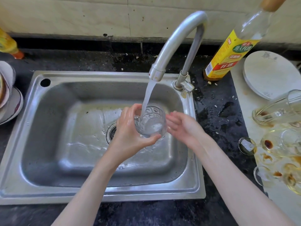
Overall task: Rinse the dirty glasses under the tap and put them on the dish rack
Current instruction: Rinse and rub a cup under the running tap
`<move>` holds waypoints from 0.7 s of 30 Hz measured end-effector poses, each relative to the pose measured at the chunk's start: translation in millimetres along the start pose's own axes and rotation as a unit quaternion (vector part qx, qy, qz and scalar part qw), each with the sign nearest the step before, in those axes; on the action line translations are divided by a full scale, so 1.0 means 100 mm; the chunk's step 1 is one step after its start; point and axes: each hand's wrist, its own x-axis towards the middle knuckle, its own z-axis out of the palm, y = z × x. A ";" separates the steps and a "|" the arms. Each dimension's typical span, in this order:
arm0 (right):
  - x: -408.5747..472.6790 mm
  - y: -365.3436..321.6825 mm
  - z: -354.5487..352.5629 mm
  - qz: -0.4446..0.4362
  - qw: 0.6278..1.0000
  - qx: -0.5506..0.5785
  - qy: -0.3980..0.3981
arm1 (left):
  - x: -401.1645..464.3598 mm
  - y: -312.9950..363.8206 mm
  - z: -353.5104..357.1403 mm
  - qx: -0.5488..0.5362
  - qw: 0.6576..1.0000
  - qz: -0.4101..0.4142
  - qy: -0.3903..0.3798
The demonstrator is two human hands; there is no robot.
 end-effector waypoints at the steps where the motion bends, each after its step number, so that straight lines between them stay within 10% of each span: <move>1: 0.00 -0.08 -0.01 -0.019 0.999 0.050 0.005 | 0.01 0.00 0.02 0.026 1.000 0.003 0.003; 21: -0.38 -0.92 0.05 0.017 0.952 0.300 -0.065 | 0.13 0.44 -0.10 0.096 0.994 -0.027 0.053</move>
